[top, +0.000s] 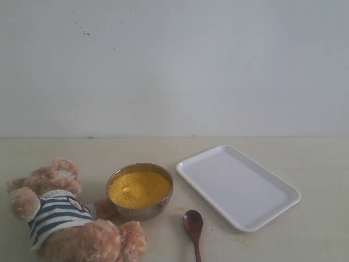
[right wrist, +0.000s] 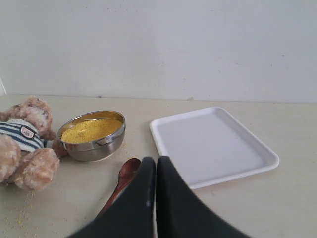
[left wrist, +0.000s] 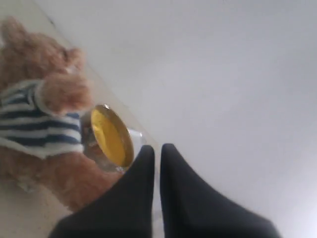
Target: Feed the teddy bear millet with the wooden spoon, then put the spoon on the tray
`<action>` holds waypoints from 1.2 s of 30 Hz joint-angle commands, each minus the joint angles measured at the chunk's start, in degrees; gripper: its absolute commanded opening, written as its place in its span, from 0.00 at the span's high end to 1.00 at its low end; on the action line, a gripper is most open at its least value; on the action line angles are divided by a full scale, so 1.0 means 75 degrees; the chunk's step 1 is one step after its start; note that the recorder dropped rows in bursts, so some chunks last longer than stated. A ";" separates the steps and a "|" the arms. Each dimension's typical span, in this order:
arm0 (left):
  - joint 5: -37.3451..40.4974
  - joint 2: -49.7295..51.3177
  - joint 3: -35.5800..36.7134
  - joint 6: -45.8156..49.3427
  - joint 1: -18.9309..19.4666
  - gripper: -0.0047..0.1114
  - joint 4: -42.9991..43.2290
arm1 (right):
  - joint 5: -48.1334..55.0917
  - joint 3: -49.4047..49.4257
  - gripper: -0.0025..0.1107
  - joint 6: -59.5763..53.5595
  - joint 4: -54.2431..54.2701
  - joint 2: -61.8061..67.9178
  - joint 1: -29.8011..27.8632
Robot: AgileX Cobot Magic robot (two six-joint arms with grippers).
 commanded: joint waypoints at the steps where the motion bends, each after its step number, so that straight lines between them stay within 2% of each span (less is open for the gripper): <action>1: 0.1689 -0.0022 -0.1170 0.1393 -0.0062 0.93 -0.0544 | -0.0075 -0.0007 0.98 -0.0030 -0.0013 -0.0044 -0.0010; 3: 0.2273 0.0177 -0.1628 0.1430 -0.0062 0.93 -0.0197 | -0.0055 -0.0007 0.98 -0.0030 -0.0013 -0.0044 -0.0010; 7: 0.3378 0.1925 -0.2171 0.1324 -0.0062 0.93 0.0999 | 0.0039 -0.0007 0.98 -0.0030 -0.0013 -0.0044 -0.0010; 12: 0.2974 0.4114 -0.2574 0.2631 -0.0062 0.92 0.1086 | 0.0055 -0.0007 0.98 -0.0030 -0.0013 -0.0044 -0.0010; 16: 0.2620 0.5372 -0.2780 0.2898 -0.0062 0.90 0.1003 | 0.0055 -0.0007 0.98 -0.0030 -0.0013 -0.0044 -0.0010; 19: 0.2506 0.6173 -0.2949 0.3332 -0.0062 0.76 0.0884 | 0.0055 -0.0007 0.98 -0.0030 -0.0013 -0.0044 -0.0010; 23: 0.2092 0.6930 -0.3150 0.3458 -0.0062 0.38 0.0785 | 0.0055 -0.0007 0.98 -0.0030 -0.0013 -0.0044 -0.0010; 24: 0.1836 0.7088 -0.3184 0.3458 -0.0062 0.29 0.0785 | 0.0055 -0.0007 0.98 -0.0030 -0.0013 -0.0044 -0.0010; 25: 0.1645 0.7210 -0.3199 0.3458 -0.0062 0.25 0.0746 | 0.0055 -0.0007 0.98 -0.0030 -0.0013 -0.0044 -0.0010; 32: 0.0468 0.8184 -0.3199 0.3529 -0.0062 0.26 0.0564 | 0.0039 -0.0007 0.98 -0.0030 -0.0013 -0.0044 -0.0010; 36: 0.0309 0.8719 -0.3410 0.3687 -0.0062 0.26 0.0564 | 0.0039 -0.0007 0.98 -0.0030 -0.0013 -0.0044 -0.0010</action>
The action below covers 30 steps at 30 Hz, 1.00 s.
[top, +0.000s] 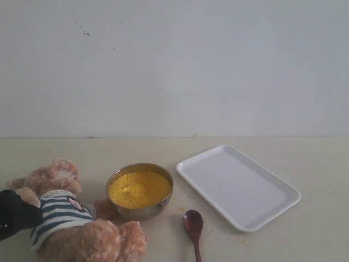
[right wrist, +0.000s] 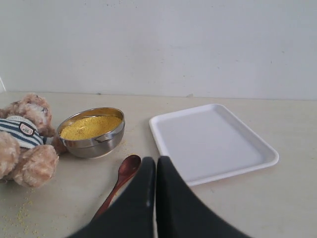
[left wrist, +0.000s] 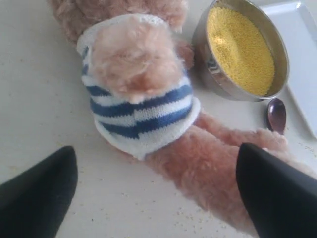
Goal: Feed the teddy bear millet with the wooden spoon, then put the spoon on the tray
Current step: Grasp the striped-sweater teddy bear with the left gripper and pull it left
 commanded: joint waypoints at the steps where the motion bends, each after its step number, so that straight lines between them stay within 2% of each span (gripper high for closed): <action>1: -0.0209 0.0593 -0.0345 0.0312 -0.0062 0.26 -0.0088 | -0.0029 -0.0007 0.98 -0.0030 -0.0013 -0.0044 -0.0010; 12: -0.0103 0.1812 -0.1077 0.0848 -0.0093 0.26 -0.0210 | -0.0029 -0.0007 0.98 -0.0030 -0.0013 -0.0044 -0.0010; 30: -0.0902 0.3349 -0.1410 0.0878 -0.0093 0.26 -0.0266 | -0.0029 -0.0007 0.98 -0.0030 -0.0013 -0.0044 -0.0010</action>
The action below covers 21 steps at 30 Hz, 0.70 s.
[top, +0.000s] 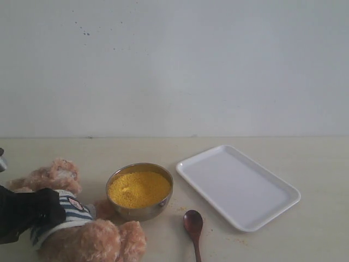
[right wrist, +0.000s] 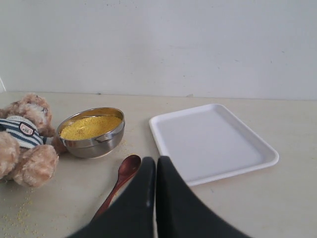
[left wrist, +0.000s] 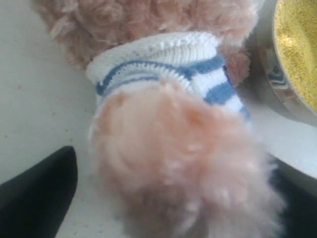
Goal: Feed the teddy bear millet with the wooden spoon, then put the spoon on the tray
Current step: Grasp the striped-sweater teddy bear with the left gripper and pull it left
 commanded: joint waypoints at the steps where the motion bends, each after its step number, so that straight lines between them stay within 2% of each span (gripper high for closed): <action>1: -0.0196 0.0167 -0.0066 0.0090 -0.0044 0.26 -0.0095 | -0.0029 -0.0007 0.98 -0.0030 -0.0013 -0.0044 -0.0010; 5: -0.0106 0.0169 -0.0160 0.0090 -0.0044 0.26 -0.0128 | -0.0029 -0.0007 0.98 -0.0030 -0.0013 -0.0044 -0.0010; 11: 0.0147 0.0169 -0.0412 0.0496 -0.0044 0.26 -0.0790 | -0.0029 -0.0007 0.98 -0.0030 -0.0013 -0.0044 -0.0010; 21: -0.0140 0.0347 -0.0510 0.2970 -0.0044 0.26 -0.3218 | -0.0029 -0.0007 0.98 -0.0030 -0.0013 -0.0044 -0.0010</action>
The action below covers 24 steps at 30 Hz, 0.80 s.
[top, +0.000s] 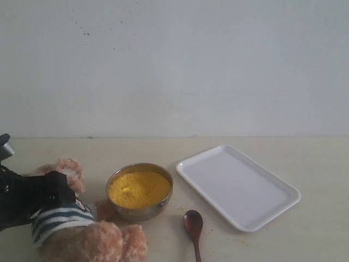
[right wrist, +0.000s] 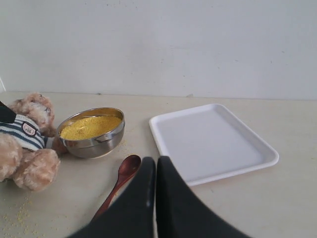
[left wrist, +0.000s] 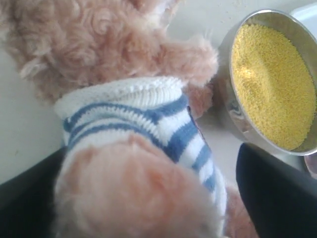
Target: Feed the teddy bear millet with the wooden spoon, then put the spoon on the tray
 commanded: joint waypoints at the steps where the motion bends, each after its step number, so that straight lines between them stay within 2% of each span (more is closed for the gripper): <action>1: -0.0168 0.0258 -0.0046 0.1098 -0.0044 0.26 -0.1221 | -0.0029 -0.0007 0.98 -0.0030 -0.0013 -0.0044 -0.0010; 7: 0.0003 0.1126 -0.0142 0.2407 -0.0044 0.26 -0.2403 | -0.0029 -0.0007 0.98 -0.0030 -0.0013 -0.0044 -0.0010; 9: 0.0003 0.1319 -0.0199 0.2410 -0.0044 0.31 -0.2459 | -0.0029 -0.0007 0.98 -0.0030 -0.0013 -0.0044 -0.0010; 10: 0.0003 0.1319 -0.0199 0.2410 -0.0044 0.40 -0.2525 | -0.0029 -0.0007 0.98 -0.0030 -0.0013 -0.0044 -0.0010; 14: 0.0180 0.0896 -0.0199 0.2500 -0.0028 0.87 -0.2006 | -0.0029 -0.0007 0.98 -0.0030 -0.0013 -0.0044 -0.0010; 15: 0.0180 0.0559 -0.0145 0.2445 -0.0028 0.92 -0.1618 | -0.0029 -0.0007 0.98 -0.0030 -0.0013 -0.0044 -0.0010; 18: 0.0353 -0.0465 0.0165 0.1765 0.0186 0.93 -0.0696 | -0.0029 -0.0007 0.98 -0.0030 -0.0013 -0.0044 -0.0010; 21: 0.1168 -0.1455 0.0550 0.1418 0.0751 0.93 0.0209 | -0.0029 -0.0007 0.98 -0.0030 -0.0013 -0.0044 -0.0010; 24: 0.2337 -0.2227 0.0920 0.1357 0.1597 0.93 0.0711 | -0.0029 -0.0007 0.98 -0.0030 -0.0013 -0.0044 -0.0010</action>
